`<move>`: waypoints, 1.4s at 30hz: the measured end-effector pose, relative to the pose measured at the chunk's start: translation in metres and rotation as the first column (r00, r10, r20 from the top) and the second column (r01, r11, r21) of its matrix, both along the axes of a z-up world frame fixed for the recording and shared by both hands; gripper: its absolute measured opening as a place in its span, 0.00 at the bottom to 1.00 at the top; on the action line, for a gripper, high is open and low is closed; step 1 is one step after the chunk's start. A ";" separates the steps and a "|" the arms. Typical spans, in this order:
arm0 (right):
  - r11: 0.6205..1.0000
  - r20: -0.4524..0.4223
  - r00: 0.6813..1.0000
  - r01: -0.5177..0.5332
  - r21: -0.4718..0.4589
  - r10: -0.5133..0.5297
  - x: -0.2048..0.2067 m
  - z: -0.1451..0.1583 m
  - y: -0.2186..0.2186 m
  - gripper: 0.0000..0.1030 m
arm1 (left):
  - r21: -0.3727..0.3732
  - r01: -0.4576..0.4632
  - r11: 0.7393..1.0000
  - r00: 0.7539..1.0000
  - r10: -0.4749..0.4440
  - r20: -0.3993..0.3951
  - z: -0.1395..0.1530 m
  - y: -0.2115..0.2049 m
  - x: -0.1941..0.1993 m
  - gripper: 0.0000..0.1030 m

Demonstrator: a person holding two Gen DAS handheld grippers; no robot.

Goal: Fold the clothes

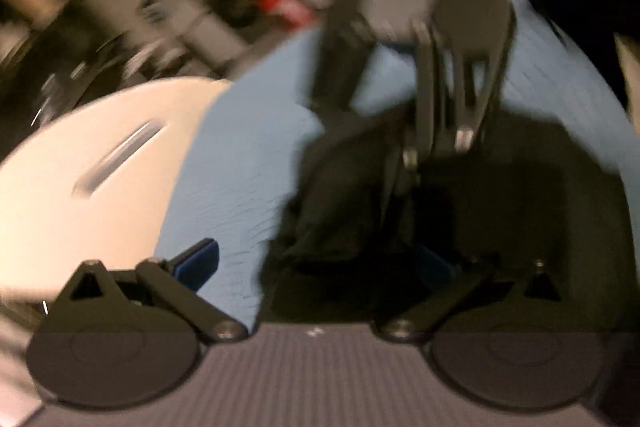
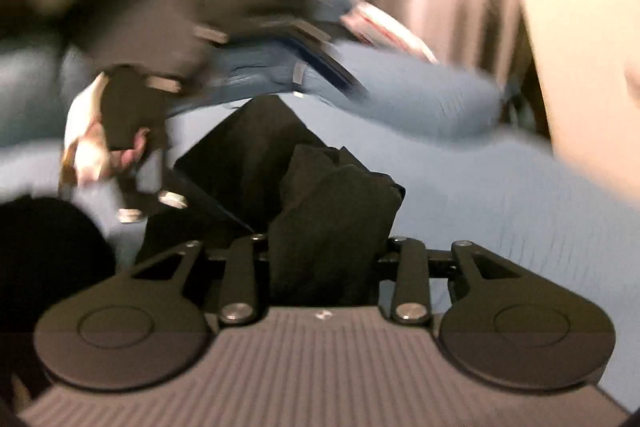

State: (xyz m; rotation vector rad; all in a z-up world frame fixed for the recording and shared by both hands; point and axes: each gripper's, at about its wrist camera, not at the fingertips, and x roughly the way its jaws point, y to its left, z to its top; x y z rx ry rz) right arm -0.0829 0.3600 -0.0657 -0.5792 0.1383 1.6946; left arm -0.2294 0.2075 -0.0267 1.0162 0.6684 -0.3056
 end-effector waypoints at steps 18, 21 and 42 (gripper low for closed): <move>0.992 0.100 0.994 0.040 0.117 -0.052 -0.070 0.022 -0.061 0.54 | -0.176 -0.476 0.862 0.872 0.436 -0.220 0.011 -0.061 -0.009 0.24; 0.947 -0.217 0.958 0.234 0.219 -0.187 -0.038 0.041 -0.097 0.61 | -0.397 -0.621 0.676 0.780 0.580 -0.233 0.038 -0.039 -0.024 0.23; 0.785 -0.874 0.437 0.609 0.112 -0.215 0.037 0.052 -0.156 0.78 | -0.566 0.158 -0.809 -0.452 0.451 -0.770 -0.087 0.050 -0.485 1.00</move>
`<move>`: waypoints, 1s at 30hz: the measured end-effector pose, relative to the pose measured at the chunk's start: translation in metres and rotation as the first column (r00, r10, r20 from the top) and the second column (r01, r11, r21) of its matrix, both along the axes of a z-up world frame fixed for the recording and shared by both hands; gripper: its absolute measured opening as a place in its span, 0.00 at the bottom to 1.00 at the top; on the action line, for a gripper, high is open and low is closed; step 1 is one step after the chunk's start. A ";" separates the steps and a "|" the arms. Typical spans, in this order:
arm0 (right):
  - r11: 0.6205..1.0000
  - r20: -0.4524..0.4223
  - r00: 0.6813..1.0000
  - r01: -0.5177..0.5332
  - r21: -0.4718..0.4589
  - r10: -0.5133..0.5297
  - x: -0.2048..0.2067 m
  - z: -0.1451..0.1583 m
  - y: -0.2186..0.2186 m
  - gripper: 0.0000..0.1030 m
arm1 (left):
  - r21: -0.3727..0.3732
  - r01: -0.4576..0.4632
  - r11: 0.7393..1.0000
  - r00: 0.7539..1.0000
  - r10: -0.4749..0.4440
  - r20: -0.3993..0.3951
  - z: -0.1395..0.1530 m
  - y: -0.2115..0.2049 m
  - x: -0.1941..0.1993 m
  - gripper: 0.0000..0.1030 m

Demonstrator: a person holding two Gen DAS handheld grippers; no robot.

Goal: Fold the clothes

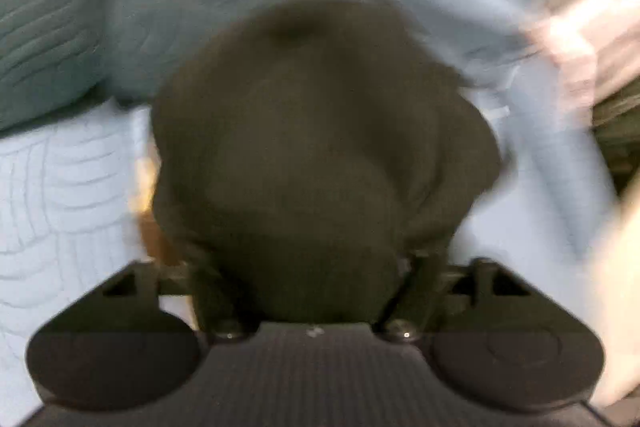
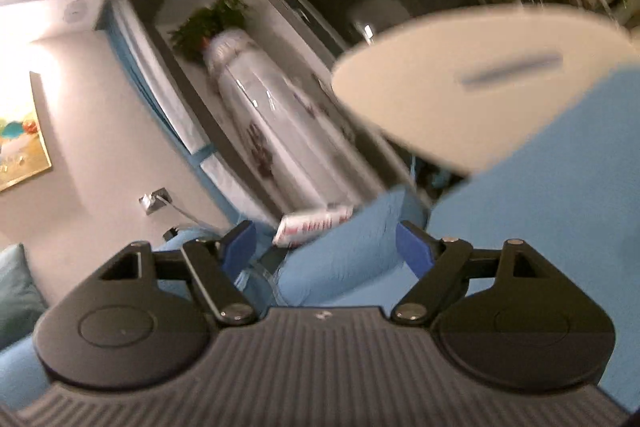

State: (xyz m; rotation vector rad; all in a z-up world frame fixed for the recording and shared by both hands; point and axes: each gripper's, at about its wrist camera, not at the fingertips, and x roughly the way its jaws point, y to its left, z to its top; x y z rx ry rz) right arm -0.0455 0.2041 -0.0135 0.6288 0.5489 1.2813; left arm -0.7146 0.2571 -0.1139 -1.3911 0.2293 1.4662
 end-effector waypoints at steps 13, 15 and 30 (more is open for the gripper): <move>0.991 -0.071 0.995 0.065 -0.118 -0.074 0.005 -0.021 -0.008 0.83 | 0.018 0.010 1.000 1.000 -0.010 -0.020 0.045 -0.090 -0.046 1.00; 0.984 -0.075 0.991 0.102 -0.144 -0.113 0.011 -0.033 -0.011 0.83 | 0.033 0.031 0.999 0.991 -0.026 -0.130 0.060 -0.096 -0.047 1.00; 0.932 -0.204 0.964 0.094 -0.350 -0.174 0.037 -0.149 -0.025 0.83 | -0.034 0.261 0.965 0.634 -0.198 -0.747 0.162 -0.046 0.092 1.00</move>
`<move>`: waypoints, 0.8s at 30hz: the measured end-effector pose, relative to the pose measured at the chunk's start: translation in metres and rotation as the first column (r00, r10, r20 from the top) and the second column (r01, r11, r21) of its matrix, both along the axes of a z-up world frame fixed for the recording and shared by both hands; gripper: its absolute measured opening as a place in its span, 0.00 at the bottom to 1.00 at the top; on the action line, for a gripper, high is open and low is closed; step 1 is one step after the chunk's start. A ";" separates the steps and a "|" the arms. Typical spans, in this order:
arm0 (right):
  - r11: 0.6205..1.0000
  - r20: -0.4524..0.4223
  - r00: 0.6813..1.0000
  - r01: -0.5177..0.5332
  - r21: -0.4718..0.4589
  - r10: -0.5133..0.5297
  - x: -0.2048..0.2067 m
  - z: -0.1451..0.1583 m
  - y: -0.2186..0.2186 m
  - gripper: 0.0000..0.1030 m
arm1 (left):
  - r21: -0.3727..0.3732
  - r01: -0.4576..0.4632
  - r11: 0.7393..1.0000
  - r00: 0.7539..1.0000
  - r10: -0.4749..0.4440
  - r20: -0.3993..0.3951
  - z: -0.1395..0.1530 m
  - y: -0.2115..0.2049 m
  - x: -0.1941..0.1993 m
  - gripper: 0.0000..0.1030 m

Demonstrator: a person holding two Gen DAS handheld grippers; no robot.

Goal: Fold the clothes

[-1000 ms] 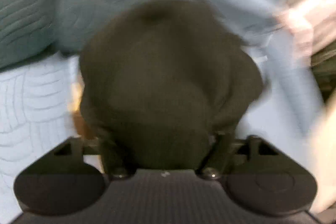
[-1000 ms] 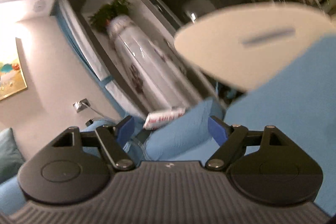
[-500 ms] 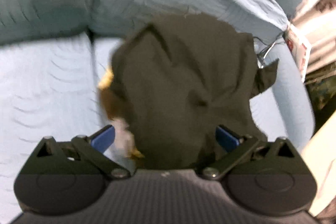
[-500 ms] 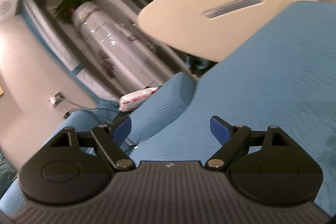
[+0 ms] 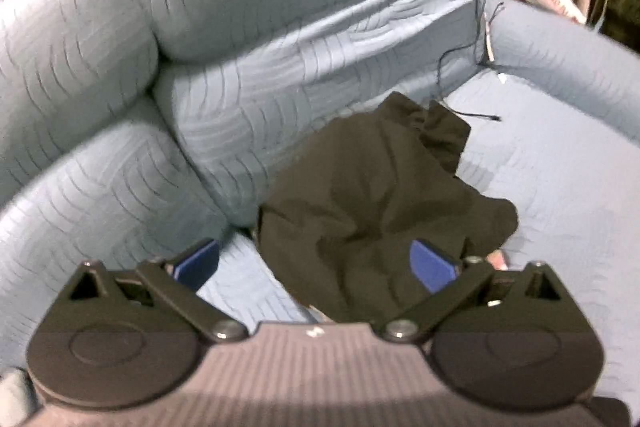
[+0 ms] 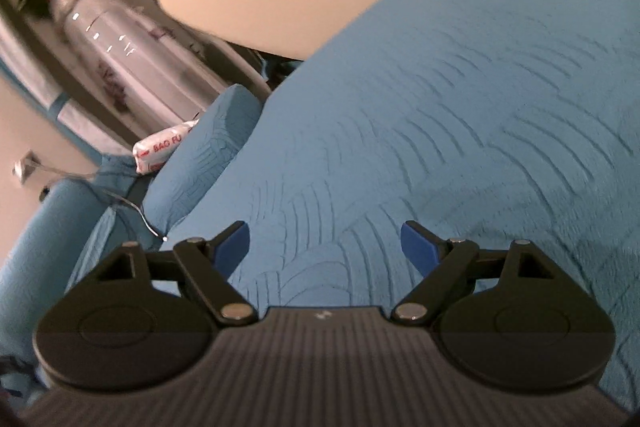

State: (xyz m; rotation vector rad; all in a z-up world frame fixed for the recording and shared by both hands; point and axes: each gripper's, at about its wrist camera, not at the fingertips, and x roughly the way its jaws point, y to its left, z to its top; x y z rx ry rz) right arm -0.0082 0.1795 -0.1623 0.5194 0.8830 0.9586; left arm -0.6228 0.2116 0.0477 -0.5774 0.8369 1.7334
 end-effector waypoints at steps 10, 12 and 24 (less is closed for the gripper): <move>1.000 -0.027 1.000 -0.011 -0.022 0.010 -0.004 -0.009 0.010 0.83 | -0.060 0.092 0.994 0.996 -0.092 0.014 -0.014 -0.014 0.054 1.00; 1.000 -0.023 1.000 -0.016 -0.025 0.015 -0.006 -0.010 0.012 0.83 | -0.074 0.101 0.992 0.995 -0.101 0.006 -0.017 -0.014 0.060 1.00; 0.999 -0.042 0.999 -0.025 -0.041 0.023 -0.008 -0.014 0.014 0.83 | -0.075 0.093 0.993 0.996 -0.094 -0.009 -0.023 -0.015 0.067 1.00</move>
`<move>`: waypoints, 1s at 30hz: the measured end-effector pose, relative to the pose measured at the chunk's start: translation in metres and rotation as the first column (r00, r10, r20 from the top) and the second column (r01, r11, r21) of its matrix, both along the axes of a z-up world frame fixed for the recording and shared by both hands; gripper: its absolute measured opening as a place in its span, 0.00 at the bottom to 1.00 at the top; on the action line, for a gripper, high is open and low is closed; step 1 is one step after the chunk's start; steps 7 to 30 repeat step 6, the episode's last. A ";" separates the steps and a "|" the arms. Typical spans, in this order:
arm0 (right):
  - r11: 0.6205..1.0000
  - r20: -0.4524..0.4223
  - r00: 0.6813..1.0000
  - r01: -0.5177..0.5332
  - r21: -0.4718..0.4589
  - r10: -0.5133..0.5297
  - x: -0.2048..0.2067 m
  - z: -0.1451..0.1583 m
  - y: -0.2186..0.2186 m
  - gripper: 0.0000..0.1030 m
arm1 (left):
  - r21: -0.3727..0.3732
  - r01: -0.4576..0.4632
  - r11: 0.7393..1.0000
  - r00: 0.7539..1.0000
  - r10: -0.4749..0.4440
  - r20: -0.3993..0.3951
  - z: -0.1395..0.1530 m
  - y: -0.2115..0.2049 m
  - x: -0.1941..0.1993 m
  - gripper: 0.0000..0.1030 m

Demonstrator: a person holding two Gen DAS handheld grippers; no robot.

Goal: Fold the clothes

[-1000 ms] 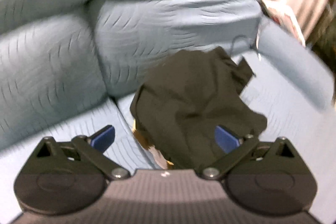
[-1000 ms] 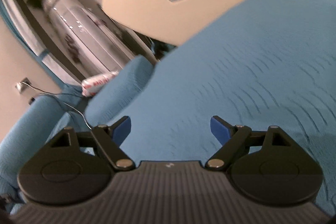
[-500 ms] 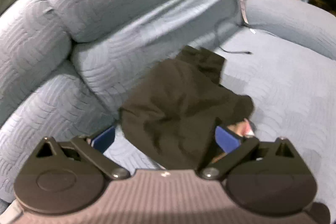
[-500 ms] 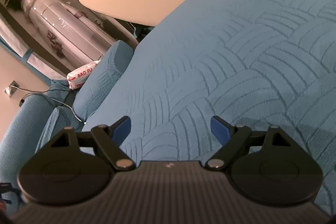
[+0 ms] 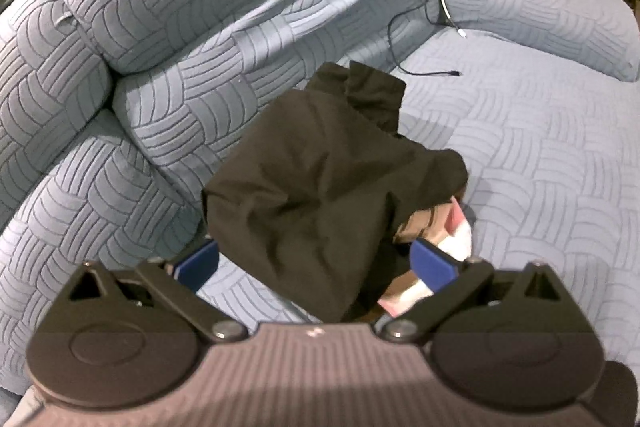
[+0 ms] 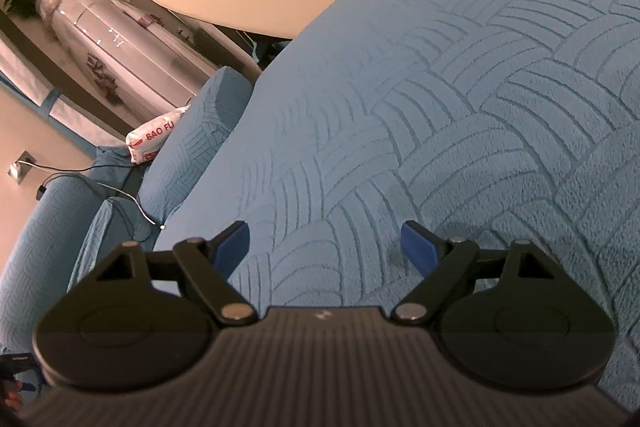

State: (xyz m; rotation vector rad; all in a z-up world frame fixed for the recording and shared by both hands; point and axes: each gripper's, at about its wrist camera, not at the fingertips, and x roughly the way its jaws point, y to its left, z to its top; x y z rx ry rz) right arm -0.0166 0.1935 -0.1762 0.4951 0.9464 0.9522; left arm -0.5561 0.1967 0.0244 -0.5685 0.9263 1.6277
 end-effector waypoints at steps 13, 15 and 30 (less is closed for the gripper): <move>1.000 -0.004 1.000 -0.005 -0.003 0.005 0.000 -0.001 0.000 0.83 | 0.038 0.009 0.999 1.000 -0.010 0.026 -0.002 -0.009 0.001 1.00; 1.000 -0.004 1.000 -0.005 -0.003 0.005 0.000 -0.001 0.000 0.83 | 0.038 0.009 0.999 1.000 -0.010 0.026 -0.002 -0.009 0.001 1.00; 1.000 -0.004 1.000 -0.005 -0.003 0.005 0.000 -0.001 0.000 0.83 | 0.038 0.009 0.999 1.000 -0.010 0.026 -0.002 -0.009 0.001 1.00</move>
